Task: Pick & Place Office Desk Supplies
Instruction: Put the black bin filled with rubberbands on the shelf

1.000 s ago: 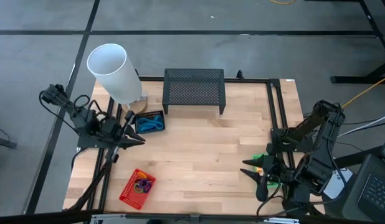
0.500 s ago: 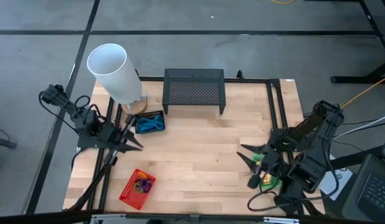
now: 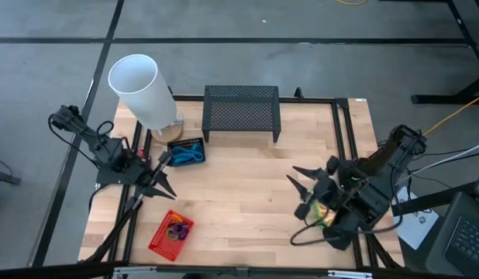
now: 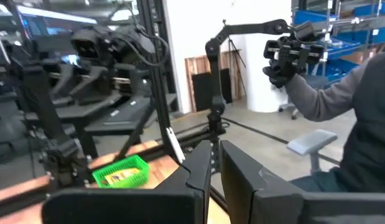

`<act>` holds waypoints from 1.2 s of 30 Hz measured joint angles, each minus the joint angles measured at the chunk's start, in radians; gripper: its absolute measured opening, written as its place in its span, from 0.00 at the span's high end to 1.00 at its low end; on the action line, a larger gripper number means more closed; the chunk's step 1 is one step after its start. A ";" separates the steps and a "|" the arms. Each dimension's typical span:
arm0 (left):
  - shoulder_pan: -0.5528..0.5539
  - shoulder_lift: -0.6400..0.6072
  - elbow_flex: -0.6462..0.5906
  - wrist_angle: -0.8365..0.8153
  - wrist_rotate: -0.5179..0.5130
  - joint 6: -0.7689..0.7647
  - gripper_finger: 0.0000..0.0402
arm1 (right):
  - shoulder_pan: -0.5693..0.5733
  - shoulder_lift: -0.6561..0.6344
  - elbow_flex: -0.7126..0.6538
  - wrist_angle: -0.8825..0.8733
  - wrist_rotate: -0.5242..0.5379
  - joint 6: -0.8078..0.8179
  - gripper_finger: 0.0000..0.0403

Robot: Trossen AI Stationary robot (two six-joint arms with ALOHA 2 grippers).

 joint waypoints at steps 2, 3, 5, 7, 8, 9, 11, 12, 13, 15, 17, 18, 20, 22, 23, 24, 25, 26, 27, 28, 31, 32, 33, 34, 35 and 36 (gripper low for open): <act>0.000 0.011 0.000 -0.007 0.005 -0.034 0.92 | -0.023 0.000 0.000 -0.002 -0.045 -0.001 0.66; 0.000 0.015 0.000 -0.015 0.011 -0.044 0.92 | -0.034 0.000 0.000 -0.001 -0.072 0.000 0.66; 0.000 0.023 0.000 -0.029 0.036 -0.049 0.92 | -0.056 0.000 0.000 -0.001 -0.114 0.000 0.66; 0.000 0.029 0.000 -0.042 0.050 -0.050 0.92 | -0.076 0.000 0.000 0.000 -0.149 0.000 0.66; 0.000 0.032 0.000 -0.041 0.048 -0.063 0.92 | -0.084 0.000 0.000 0.000 -0.165 0.000 0.66; 0.000 0.035 0.000 -0.045 0.043 -0.078 0.92 | -0.092 0.000 0.000 0.000 -0.181 0.000 0.66; 0.000 0.043 0.000 -0.054 0.050 -0.094 0.92 | -0.102 0.000 0.000 0.000 -0.217 0.000 0.66; 0.000 0.046 0.000 -0.062 0.060 -0.085 0.92 | -0.106 0.000 0.000 0.000 -0.232 0.001 0.66; 0.000 0.051 0.000 -0.067 0.070 -0.079 0.92 | -0.110 0.000 0.000 0.001 -0.246 0.004 0.66; 0.000 0.062 0.000 -0.075 0.071 -0.080 0.92 | -0.114 0.002 0.000 0.001 -0.260 0.024 0.66; 0.000 0.079 0.000 -0.076 0.062 -0.081 0.92 | -0.117 0.011 0.000 0.001 -0.259 0.056 0.66; 0.000 0.089 0.000 -0.076 0.059 -0.080 0.92 | -0.117 0.018 0.000 0.001 -0.251 0.062 0.66; 0.000 0.115 0.000 -0.071 0.039 -0.055 0.92 | -0.120 0.036 0.000 0.001 -0.240 0.062 0.66; 0.000 0.140 0.000 -0.071 -0.037 -0.037 0.92 | -0.124 0.054 0.000 0.001 -0.241 0.040 0.66; 0.000 0.156 0.000 -0.069 -0.089 -0.037 0.92 | -0.126 0.059 0.000 0.001 -0.243 0.030 0.66; 0.000 0.170 0.000 -0.067 -0.143 -0.037 0.92 | -0.126 0.063 0.000 0.000 -0.244 0.023 0.66; 0.000 0.184 0.000 -0.072 -0.203 -0.035 0.92 | -0.127 0.066 0.000 0.001 -0.243 0.017 0.66; 0.000 0.198 0.000 -0.083 -0.262 -0.038 0.92 | -0.127 0.070 0.000 0.001 -0.243 0.013 0.66; 0.001 0.210 0.000 -0.100 -0.321 -0.050 0.92 | -0.127 0.073 0.000 0.001 -0.243 0.011 0.66; 0.001 0.220 0.000 -0.121 -0.378 -0.053 0.92 | -0.127 0.076 0.000 0.001 -0.243 0.012 0.66; 0.001 0.247 0.000 -0.197 -0.554 -0.032 0.92 | -0.126 0.078 0.000 0.001 -0.243 0.033 0.66; -0.004 0.250 0.000 -0.234 -0.599 -0.016 0.91 | -0.126 0.080 0.000 0.001 -0.243 0.044 0.66; -0.010 0.250 0.005 -0.287 -0.636 -0.006 0.91 | -0.127 0.082 0.000 0.001 -0.243 0.052 0.66; -0.016 0.249 0.016 -0.344 -0.662 -0.003 0.90 | -0.127 0.082 0.000 0.001 -0.244 0.053 0.66; -0.021 0.248 0.031 -0.403 -0.683 -0.014 0.89 | -0.127 0.082 0.000 0.002 -0.247 0.054 0.66; -0.024 0.248 0.046 -0.465 -0.693 -0.037 0.88 | -0.127 0.082 0.000 0.003 -0.253 0.056 0.66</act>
